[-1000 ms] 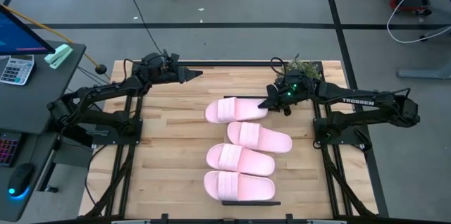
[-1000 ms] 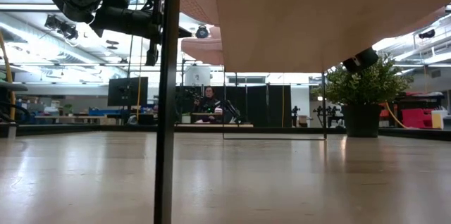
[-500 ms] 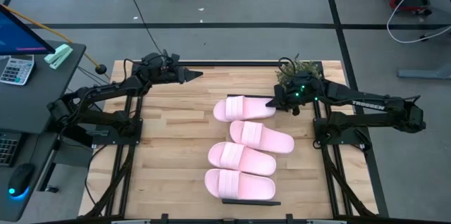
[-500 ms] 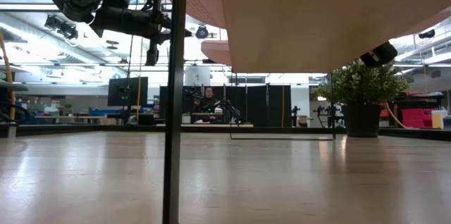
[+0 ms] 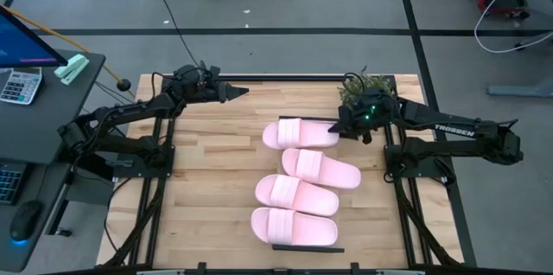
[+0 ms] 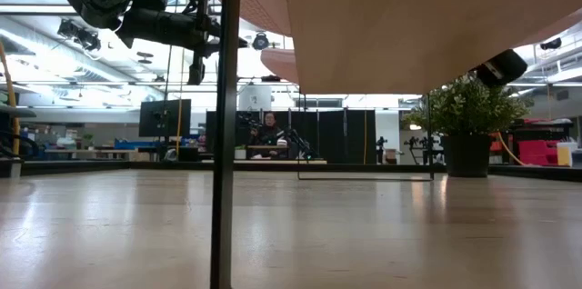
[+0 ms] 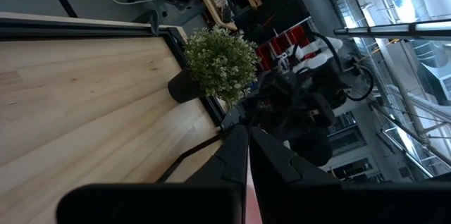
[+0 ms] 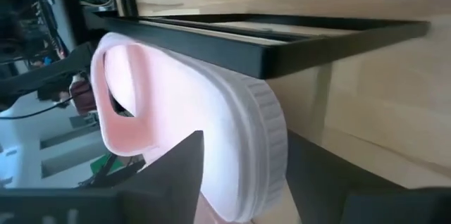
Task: Pick and place slides into the shelf
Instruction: Adjust the pink slippers on the shelf, then return to Home Position
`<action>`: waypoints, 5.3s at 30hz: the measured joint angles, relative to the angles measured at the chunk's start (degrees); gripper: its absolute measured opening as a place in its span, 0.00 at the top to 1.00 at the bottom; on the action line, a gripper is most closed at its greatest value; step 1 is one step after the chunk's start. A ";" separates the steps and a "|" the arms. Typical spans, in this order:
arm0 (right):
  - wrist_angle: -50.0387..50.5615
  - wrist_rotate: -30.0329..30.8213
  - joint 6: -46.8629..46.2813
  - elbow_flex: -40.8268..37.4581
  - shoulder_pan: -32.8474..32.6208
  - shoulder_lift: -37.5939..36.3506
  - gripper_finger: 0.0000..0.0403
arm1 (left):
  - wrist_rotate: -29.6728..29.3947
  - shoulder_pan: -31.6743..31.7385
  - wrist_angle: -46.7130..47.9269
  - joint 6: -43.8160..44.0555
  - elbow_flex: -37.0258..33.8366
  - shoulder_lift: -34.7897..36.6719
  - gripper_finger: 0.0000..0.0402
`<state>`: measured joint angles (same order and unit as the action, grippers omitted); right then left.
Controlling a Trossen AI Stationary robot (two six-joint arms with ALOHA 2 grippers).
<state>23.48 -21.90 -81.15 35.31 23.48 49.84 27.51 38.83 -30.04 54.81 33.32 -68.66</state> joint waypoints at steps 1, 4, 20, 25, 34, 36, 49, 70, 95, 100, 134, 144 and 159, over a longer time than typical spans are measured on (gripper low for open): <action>0.47 0.00 -0.42 0.00 -0.01 -0.06 0.51 | 0.00 0.00 0.00 0.00 0.00 0.00 0.95; 0.95 0.36 -0.91 0.02 -0.01 -0.10 0.49 | 0.02 0.00 0.02 0.00 0.00 0.00 0.96; 41.14 11.03 4.75 23.63 -7.19 -0.12 0.52 | 0.02 0.00 0.04 -0.61 0.00 0.00 0.95; 43.06 14.84 -4.96 25.16 -18.95 -0.12 0.52 | 0.02 0.00 0.02 -0.60 0.00 0.00 0.97; 44.44 29.71 -27.58 25.16 -44.28 0.05 0.53 | 0.09 0.00 0.02 -0.59 0.00 0.00 0.95; 44.44 33.39 -33.17 25.14 -49.48 0.47 0.53 | 0.09 -0.02 0.02 -0.57 0.00 0.00 0.95; 39.33 42.74 -46.68 22.34 -62.11 9.58 0.53 | 0.24 -0.02 0.01 -0.14 0.00 0.00 0.95; 40.72 42.86 -46.77 22.38 -62.21 12.88 0.53 | 0.90 -0.02 -0.07 1.51 0.00 0.00 0.95; 40.11 45.88 -44.82 22.49 -61.14 17.14 0.92 | 0.87 -0.02 -0.13 0.98 -0.01 0.00 0.97; 40.18 48.31 -42.64 22.49 -61.12 15.07 0.92 | 0.87 -0.02 -0.14 0.99 -0.01 0.00 0.96; 35.37 49.39 -25.27 22.40 -53.10 12.34 0.93 | 0.87 -0.04 -0.13 1.01 0.00 0.00 0.96; 36.09 44.45 -24.80 22.40 -49.56 12.34 0.63 | 0.87 -0.09 -0.11 1.11 0.00 0.00 0.96; 42.17 40.97 -24.21 23.64 -47.60 8.04 0.36 | 0.87 0.00 -0.16 0.05 0.00 0.00 0.95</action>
<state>65.65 19.07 -105.36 58.95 -24.12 57.88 28.38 38.83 -30.20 54.86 33.32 -68.66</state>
